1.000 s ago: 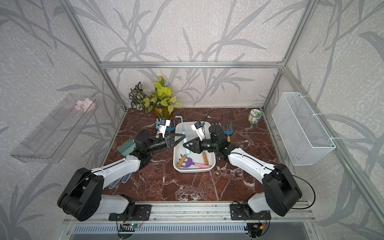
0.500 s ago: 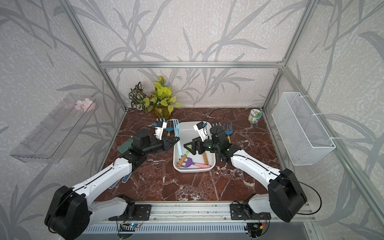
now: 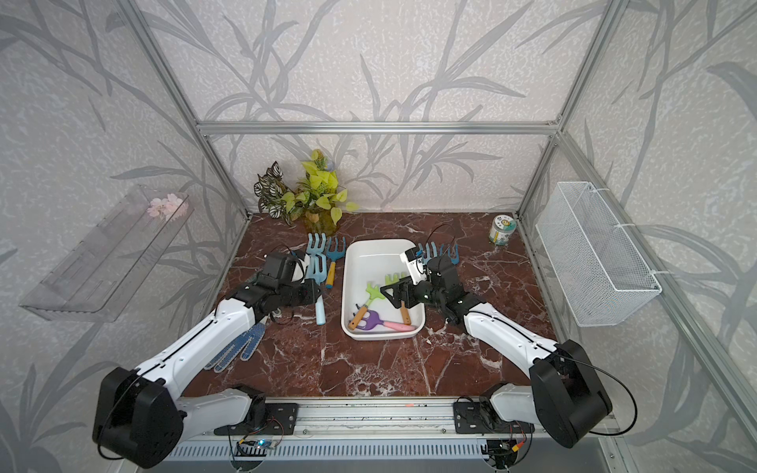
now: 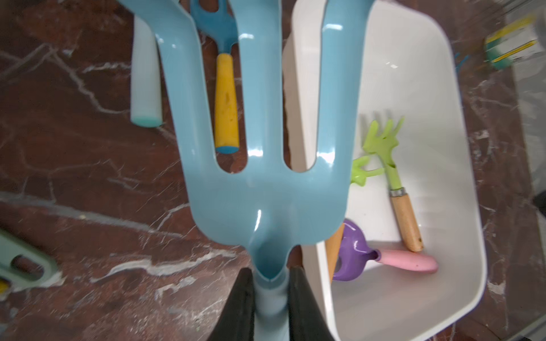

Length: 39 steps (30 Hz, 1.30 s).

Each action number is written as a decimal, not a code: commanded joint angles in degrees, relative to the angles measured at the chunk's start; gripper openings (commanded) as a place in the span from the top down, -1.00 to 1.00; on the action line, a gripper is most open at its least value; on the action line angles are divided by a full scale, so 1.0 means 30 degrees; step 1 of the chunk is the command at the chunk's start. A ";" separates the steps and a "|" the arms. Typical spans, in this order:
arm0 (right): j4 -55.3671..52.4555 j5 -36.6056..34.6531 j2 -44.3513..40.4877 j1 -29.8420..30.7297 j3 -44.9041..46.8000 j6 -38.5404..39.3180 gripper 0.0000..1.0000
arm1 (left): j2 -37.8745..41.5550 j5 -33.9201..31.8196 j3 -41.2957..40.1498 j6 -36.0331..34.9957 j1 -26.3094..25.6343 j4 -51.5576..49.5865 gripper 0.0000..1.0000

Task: Take the hand rake out of the storage box
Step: Place the rake at the center of the board.

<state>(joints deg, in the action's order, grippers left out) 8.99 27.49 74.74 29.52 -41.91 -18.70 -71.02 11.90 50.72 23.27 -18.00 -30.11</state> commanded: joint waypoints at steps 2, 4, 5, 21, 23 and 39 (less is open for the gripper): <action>0.1026 0.0695 -0.0477 -0.0127 0.0223 0.0096 -0.69 | -0.1224 -0.1042 0.2358 -0.1629 0.0831 -0.5405 0.88; 0.1209 0.0908 -0.0637 -0.0142 0.0301 0.0022 -0.69 | -0.1620 -0.1553 0.2899 -0.2245 0.1073 -0.6498 0.89; 0.1254 0.0917 -0.0753 -0.0169 0.0361 0.0022 -0.70 | -0.1836 -0.1677 0.3103 -0.2598 0.1228 -0.7022 0.88; 0.1484 0.1268 -0.1549 -0.0552 0.0750 -0.0125 -0.71 | -0.6269 -0.1943 0.4709 -0.5393 0.2363 -1.0215 0.87; 0.1484 0.1268 -0.1590 -0.0581 0.0783 -0.0126 -0.71 | -0.6555 -0.1803 0.4687 -0.5399 0.2613 -0.9897 0.87; 0.1526 0.1268 -0.1358 -0.0699 0.0787 -0.0125 -0.71 | -0.8505 -0.1347 0.4496 -0.5663 0.3763 -0.8308 0.87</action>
<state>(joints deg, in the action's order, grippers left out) 12.21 30.59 71.29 27.73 -40.21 -18.83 -95.44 7.81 63.11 7.25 -7.11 -55.42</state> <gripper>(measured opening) 0.854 0.189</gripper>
